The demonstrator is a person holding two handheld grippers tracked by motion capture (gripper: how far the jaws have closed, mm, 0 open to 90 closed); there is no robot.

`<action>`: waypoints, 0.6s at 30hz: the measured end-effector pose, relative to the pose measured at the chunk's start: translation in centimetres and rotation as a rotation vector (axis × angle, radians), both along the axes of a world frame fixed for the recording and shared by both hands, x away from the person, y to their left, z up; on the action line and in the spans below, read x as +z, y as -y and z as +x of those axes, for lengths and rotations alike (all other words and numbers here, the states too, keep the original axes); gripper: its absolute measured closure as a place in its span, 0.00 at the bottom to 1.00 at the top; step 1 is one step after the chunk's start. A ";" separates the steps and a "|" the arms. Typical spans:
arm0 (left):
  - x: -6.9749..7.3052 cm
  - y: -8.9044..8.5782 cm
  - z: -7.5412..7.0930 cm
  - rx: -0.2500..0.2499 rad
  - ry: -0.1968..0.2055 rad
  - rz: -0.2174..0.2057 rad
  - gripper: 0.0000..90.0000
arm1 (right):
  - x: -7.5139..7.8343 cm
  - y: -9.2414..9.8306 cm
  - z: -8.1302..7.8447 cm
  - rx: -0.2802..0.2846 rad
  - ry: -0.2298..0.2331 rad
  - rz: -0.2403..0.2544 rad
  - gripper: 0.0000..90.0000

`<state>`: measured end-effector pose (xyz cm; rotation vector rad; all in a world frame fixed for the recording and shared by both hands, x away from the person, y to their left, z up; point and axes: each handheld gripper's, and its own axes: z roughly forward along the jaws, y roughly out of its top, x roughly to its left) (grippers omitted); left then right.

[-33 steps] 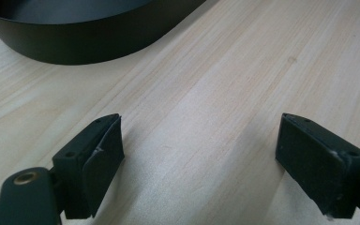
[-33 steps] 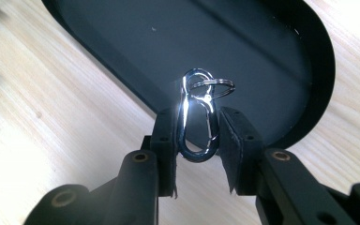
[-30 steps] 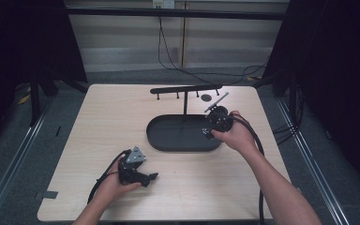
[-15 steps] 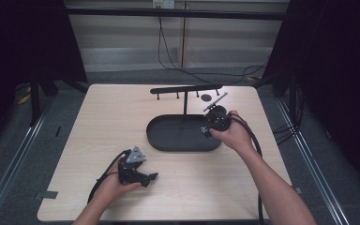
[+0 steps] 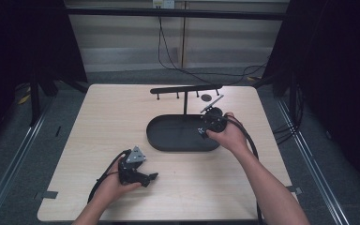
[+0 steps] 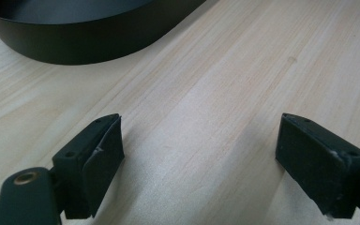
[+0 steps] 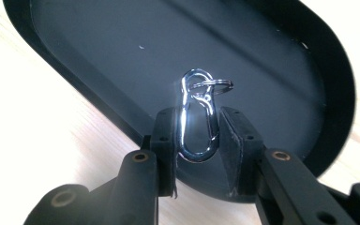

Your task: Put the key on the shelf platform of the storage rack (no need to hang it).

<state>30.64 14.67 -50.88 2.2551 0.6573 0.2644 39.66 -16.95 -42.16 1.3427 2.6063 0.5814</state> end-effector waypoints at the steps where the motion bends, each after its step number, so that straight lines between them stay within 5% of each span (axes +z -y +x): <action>1: 0.0 0.0 0.0 0.000 0.000 0.000 0.17 | 0.0 0.0 0.0 0.000 0.000 0.000 0.76; 18: 0.0 0.0 0.0 -0.002 -0.002 -0.001 0.17 | -2.1 -0.2 0.5 0.004 -0.003 -0.005 0.76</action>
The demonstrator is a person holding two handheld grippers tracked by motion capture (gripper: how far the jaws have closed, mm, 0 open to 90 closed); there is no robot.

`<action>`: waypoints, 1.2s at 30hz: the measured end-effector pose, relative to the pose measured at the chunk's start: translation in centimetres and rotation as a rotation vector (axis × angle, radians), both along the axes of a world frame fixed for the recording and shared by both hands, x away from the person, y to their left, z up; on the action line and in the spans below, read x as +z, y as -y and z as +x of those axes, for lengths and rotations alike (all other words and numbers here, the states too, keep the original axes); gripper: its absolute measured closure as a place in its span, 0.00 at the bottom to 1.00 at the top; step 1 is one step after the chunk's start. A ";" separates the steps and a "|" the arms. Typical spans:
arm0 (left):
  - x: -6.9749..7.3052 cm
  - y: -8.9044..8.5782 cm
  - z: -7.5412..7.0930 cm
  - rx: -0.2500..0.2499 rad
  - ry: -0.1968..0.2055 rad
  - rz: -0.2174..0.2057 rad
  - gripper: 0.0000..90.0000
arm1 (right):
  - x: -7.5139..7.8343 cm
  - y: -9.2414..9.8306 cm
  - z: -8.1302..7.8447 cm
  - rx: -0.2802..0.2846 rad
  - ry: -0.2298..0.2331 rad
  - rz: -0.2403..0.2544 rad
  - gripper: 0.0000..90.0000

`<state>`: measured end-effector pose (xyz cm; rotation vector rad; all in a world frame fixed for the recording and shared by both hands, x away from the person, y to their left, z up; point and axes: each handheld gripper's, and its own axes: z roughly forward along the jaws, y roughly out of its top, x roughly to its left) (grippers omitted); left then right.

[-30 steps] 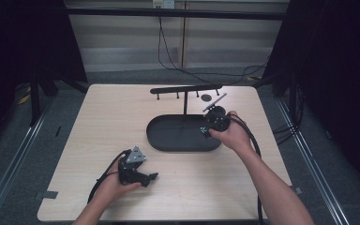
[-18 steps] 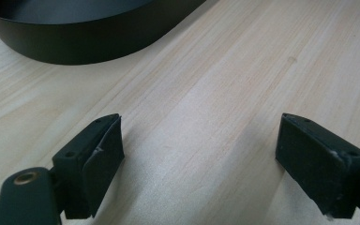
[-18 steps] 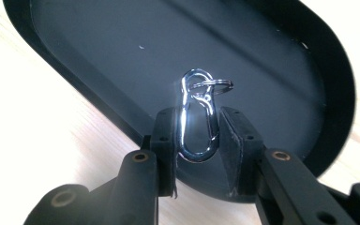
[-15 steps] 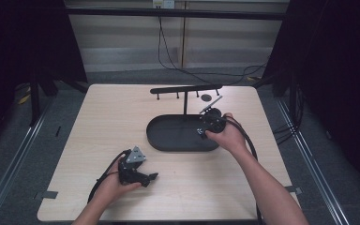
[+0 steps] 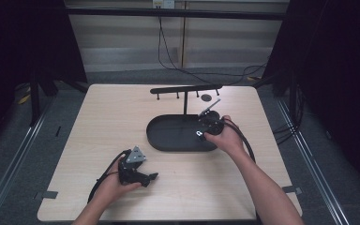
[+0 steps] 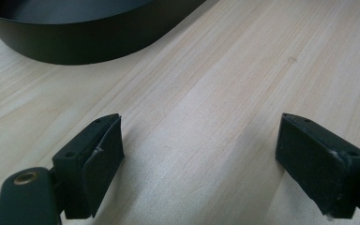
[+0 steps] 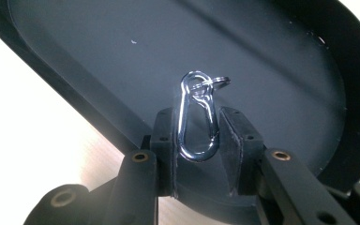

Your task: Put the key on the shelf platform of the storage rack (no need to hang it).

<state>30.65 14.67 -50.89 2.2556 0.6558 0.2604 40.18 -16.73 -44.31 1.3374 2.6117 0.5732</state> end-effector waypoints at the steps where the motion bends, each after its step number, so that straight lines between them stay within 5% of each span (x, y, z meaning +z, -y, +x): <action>1: 0.0 0.0 0.0 0.000 0.000 0.000 0.17 | 0.0 0.0 0.0 0.000 0.000 0.000 0.76; 36: 0.0 0.0 0.0 0.001 0.000 -0.001 0.17 | -2.4 0.0 1.1 0.002 -0.007 -0.021 0.76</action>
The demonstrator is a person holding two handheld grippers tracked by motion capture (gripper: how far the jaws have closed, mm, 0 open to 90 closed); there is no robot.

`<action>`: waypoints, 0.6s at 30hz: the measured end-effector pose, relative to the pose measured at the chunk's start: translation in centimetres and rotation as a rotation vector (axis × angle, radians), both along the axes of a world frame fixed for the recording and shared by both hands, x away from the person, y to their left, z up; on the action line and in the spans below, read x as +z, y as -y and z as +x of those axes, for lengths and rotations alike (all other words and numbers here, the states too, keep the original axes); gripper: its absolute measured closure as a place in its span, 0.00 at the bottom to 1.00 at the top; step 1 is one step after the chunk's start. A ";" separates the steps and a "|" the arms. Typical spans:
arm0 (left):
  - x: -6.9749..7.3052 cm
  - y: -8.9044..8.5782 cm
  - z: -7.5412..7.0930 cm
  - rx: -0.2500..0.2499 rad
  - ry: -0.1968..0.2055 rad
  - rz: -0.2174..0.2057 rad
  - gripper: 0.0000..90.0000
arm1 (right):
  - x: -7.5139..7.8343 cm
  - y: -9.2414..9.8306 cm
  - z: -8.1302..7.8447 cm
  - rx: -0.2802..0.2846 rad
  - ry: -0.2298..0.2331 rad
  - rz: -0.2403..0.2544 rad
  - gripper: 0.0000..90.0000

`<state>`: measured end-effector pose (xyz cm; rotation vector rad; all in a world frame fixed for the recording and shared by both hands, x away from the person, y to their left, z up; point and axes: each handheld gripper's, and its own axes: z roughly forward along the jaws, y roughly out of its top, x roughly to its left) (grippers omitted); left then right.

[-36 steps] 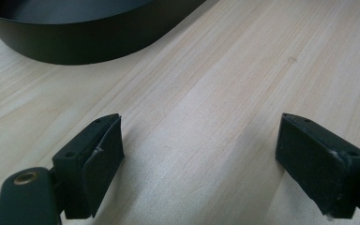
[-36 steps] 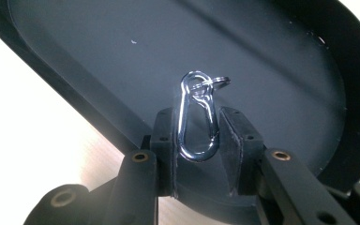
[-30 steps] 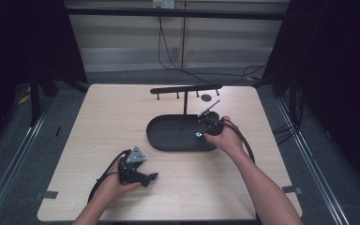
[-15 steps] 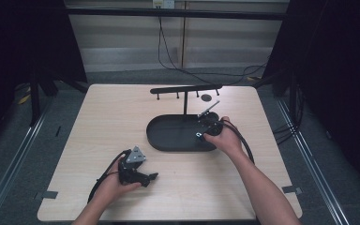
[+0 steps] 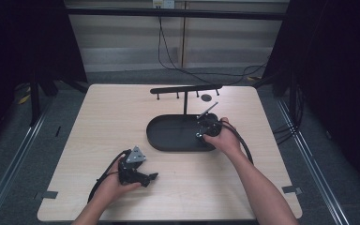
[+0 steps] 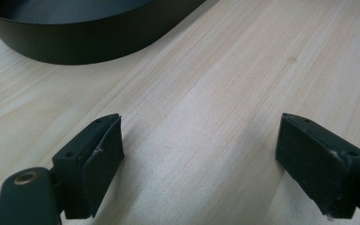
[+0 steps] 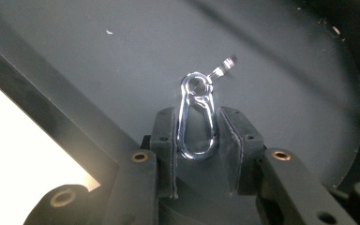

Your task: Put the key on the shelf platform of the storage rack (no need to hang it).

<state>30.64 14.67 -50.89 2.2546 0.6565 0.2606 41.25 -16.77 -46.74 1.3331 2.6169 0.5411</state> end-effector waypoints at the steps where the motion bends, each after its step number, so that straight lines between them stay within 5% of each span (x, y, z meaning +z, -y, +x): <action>1: 0.0 0.0 0.0 0.000 0.000 0.000 0.17 | -0.1 0.0 0.0 0.001 -0.004 -0.004 0.76; 18: 0.0 0.0 0.0 0.002 0.002 0.002 0.17 | -0.7 0.2 0.4 -0.005 0.018 -0.022 0.76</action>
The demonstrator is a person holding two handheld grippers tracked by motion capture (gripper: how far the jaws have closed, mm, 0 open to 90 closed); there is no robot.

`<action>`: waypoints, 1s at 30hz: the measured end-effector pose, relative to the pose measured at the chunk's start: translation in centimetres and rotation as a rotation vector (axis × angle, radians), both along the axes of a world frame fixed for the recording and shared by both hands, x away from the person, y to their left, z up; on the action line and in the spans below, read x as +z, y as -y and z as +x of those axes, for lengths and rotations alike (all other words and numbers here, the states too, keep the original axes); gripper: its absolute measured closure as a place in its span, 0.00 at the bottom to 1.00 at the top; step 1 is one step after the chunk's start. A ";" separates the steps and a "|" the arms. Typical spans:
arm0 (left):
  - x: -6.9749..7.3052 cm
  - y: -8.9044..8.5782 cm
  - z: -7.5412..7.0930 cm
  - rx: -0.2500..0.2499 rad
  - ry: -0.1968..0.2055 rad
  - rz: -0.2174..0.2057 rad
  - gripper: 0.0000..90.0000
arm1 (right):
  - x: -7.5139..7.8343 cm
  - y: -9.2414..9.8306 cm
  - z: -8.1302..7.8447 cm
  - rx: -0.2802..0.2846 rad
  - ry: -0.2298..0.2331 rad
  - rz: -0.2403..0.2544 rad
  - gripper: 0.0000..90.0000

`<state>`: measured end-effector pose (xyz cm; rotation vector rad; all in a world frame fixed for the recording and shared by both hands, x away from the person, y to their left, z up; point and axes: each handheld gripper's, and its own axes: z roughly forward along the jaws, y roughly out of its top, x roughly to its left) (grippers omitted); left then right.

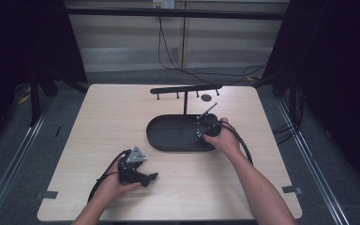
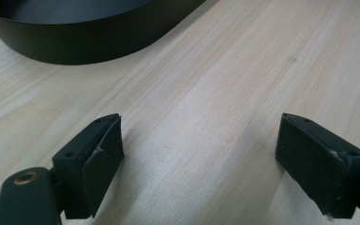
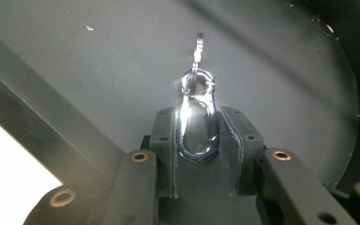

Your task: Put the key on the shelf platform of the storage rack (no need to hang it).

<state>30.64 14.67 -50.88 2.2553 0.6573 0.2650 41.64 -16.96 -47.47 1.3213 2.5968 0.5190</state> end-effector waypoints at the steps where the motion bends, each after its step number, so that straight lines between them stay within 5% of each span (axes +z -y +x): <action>1: 0.0 0.0 0.0 -0.002 0.001 0.002 0.17 | 0.0 0.0 0.0 -0.003 -0.002 0.005 0.76; 17: 0.0 0.0 0.0 0.000 0.000 0.000 0.17 | -0.1 0.2 0.0 -0.010 0.003 0.022 0.75; 30: 0.0 0.0 0.0 0.000 0.001 0.000 0.17 | 0.2 0.4 -0.2 -0.019 0.020 0.049 0.60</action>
